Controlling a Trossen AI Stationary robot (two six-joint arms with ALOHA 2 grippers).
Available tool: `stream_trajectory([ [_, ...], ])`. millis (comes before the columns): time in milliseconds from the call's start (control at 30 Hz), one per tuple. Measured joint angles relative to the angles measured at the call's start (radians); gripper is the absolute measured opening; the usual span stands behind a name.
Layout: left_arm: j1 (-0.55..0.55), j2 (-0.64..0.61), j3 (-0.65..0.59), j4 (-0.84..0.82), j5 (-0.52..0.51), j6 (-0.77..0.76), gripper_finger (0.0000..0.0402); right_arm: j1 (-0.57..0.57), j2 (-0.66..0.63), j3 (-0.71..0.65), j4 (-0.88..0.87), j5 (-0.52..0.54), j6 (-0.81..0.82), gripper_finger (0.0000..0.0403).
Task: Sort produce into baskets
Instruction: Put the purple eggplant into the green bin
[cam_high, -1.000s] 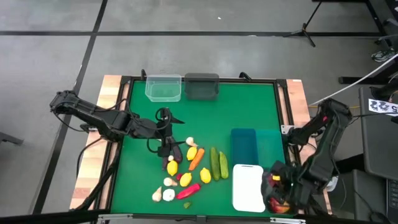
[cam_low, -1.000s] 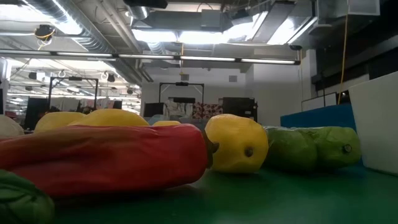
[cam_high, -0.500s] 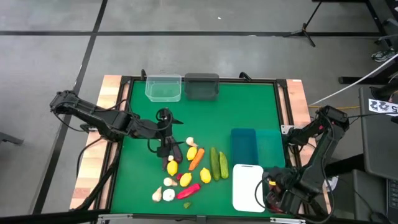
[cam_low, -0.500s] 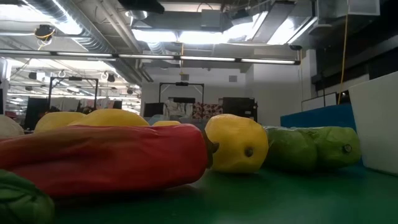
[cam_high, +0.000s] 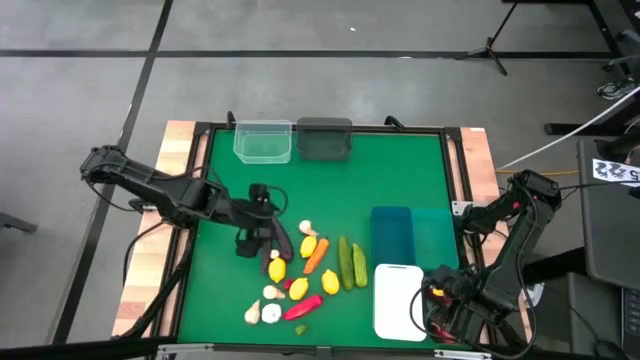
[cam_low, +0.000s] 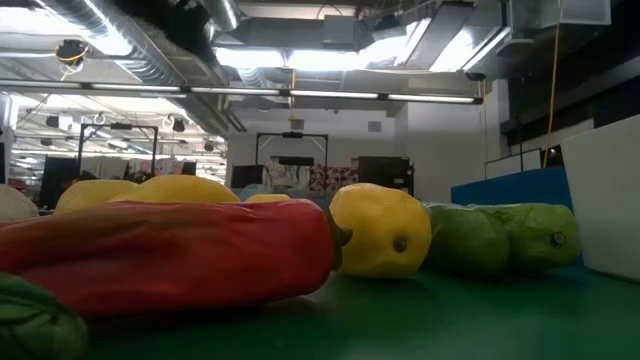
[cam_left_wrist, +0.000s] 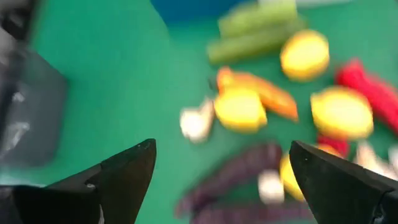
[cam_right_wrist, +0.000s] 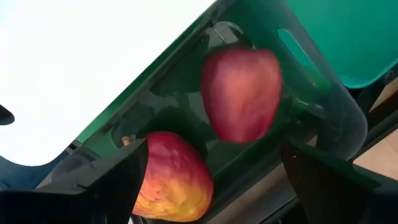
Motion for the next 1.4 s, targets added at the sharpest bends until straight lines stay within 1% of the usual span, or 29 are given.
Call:
stream_trajectory([
  [100, -0.009, 0.017, -0.001, -0.09, 0.048, 0.057, 0.0363, 0.0, 0.0, 0.0, -0.008, 0.014, -0.005, 0.0366],
  [267, -0.011, 0.068, -0.061, -0.062, 0.15, 0.189, 0.0363, 0.0, 0.0, 0.0, -0.022, 0.066, -0.006, 0.0366],
  [333, -0.014, 0.101, -0.089, -0.059, 0.172, 0.257, 0.0363, 0.0, 0.0, 0.0, -0.022, 0.085, -0.007, 0.0366],
  [500, -0.019, 0.183, -0.137, -0.036, 0.175, 0.436, 0.0363, 0.0, 0.0, 0.0, -0.022, 0.108, -0.007, 0.0366],
  [700, -0.019, 0.29, -0.155, -0.009, 0.176, 0.586, 0.0363, 0.0, 0.0, 0.0, -0.022, 0.109, -0.003, 0.0366],
  [800, -0.019, 0.342, -0.171, 0.008, 0.176, 0.647, 0.0363, 0.0, 0.0, 0.0, -0.02, 0.128, -0.001, 0.0366],
  [933, -0.016, 0.398, -0.192, 0.037, 0.163, 0.691, 0.0363, 0.0, 0.0, 0.0, -0.014, 0.144, 0.003, 0.0366],
  [1133, 0.006, 0.419, -0.196, 0.065, 0.166, 0.71, 0.0358, 0.0, 0.0, 0.001, -0.014, 0.16, 0.004, 0.0366],
  [1233, 0.013, 0.417, -0.195, 0.056, 0.164, 0.67, 0.0334, 0.0, 0.0, 0.001, -0.016, 0.163, 0.004, 0.0366],
  [1400, 0.014, 0.414, -0.196, 0.029, 0.16, 0.598, 0.0271, 0.0, 0.0, 0.001, -0.022, 0.184, 0.004, 0.0366],
])
